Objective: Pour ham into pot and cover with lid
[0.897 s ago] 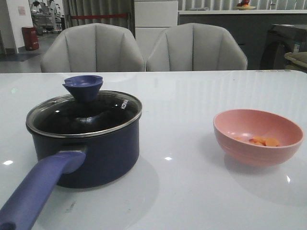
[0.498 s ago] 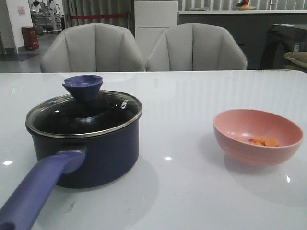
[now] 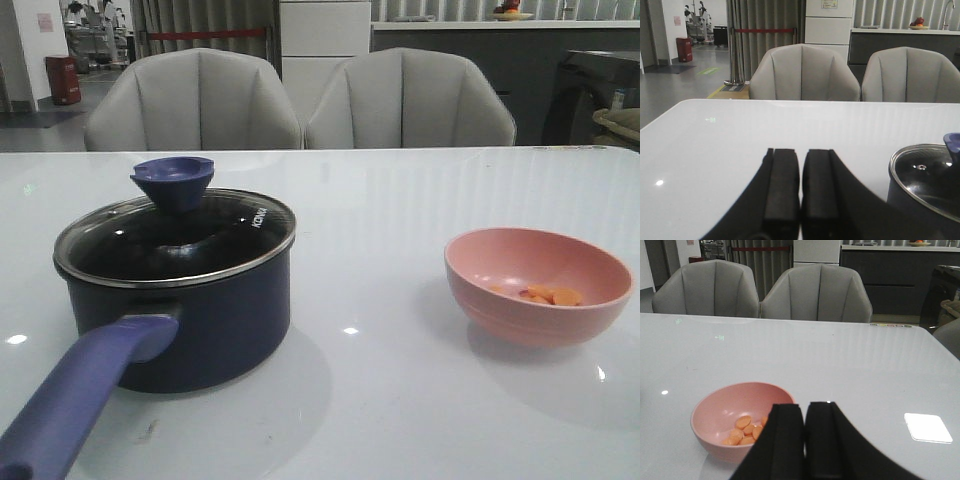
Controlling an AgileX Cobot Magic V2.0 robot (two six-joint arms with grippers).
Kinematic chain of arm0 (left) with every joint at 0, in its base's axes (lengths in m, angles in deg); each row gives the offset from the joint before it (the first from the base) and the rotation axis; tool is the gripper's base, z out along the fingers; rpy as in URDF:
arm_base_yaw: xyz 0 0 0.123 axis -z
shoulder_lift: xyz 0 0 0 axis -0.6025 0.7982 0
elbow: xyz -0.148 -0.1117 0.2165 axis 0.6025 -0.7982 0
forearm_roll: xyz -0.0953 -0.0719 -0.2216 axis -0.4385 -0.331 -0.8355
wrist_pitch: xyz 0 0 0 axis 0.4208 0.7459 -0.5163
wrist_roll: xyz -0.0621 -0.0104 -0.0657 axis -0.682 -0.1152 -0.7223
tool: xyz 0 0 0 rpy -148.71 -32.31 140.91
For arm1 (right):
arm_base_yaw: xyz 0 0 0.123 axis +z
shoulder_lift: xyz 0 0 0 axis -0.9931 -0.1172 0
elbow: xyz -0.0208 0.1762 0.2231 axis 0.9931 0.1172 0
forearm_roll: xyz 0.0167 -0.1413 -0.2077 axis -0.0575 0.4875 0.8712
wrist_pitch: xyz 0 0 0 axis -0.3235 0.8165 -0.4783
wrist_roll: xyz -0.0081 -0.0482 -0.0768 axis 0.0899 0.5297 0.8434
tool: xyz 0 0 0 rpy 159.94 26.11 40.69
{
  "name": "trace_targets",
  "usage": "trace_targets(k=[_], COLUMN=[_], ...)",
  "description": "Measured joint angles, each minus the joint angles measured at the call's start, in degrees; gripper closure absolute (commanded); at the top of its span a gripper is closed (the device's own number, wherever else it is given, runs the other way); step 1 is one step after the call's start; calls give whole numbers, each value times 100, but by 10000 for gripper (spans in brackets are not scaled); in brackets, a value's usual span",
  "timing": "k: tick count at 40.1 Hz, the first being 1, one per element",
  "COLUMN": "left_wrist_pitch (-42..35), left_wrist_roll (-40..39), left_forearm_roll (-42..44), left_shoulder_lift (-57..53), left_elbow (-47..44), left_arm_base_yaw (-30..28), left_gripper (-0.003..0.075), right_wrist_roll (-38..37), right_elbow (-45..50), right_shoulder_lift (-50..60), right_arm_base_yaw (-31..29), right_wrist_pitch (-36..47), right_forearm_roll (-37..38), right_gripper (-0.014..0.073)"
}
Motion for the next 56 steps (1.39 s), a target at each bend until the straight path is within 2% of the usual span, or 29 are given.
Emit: trace_targets(k=[3, 9, 13, 17, 20, 29, 41, 52, 56], left_wrist_pitch=[-152, -946, -1059, -700, -152, 1297, 1545, 1556, 1584], left_wrist_roll=[0, 0, 0, 0, 0, 0, 0, 0, 0], left_forearm_roll=[30, 78, -95, -249, -261, -261, -278, -278, -234], left_shoulder_lift=[0, 0, 0, 34, 221, 1310, 2194, 2360, 2360], left_elbow=[0, 0, 13, 242, 648, 1743, 1855, 1855, 1855], left_arm_base_yaw=[0, 0, 0, 0, 0, 0, 0, 0, 0], left_gripper=[607, 606, 607, 607, 607, 607, 606, 601, 540], right_wrist_roll=[0, 0, 0, 0, 0, 0, 0, 0, 0], right_elbow=[0, 0, 0, 0, 0, 0, 0, 0, 0], right_shoulder_lift=[0, 0, 0, 0, 0, 0, 0, 0, 0], right_arm_base_yaw=[0, 0, 0, 0, 0, 0, 0, 0, 0], right_wrist_pitch=[0, 0, 0, 0, 0, 0, 0, 0, 0], right_forearm_roll=[0, 0, 0, 0, 0, 0, 0, 0, 0], right_gripper=[433, 433, 433, 433, 433, 433, 433, 433, 433])
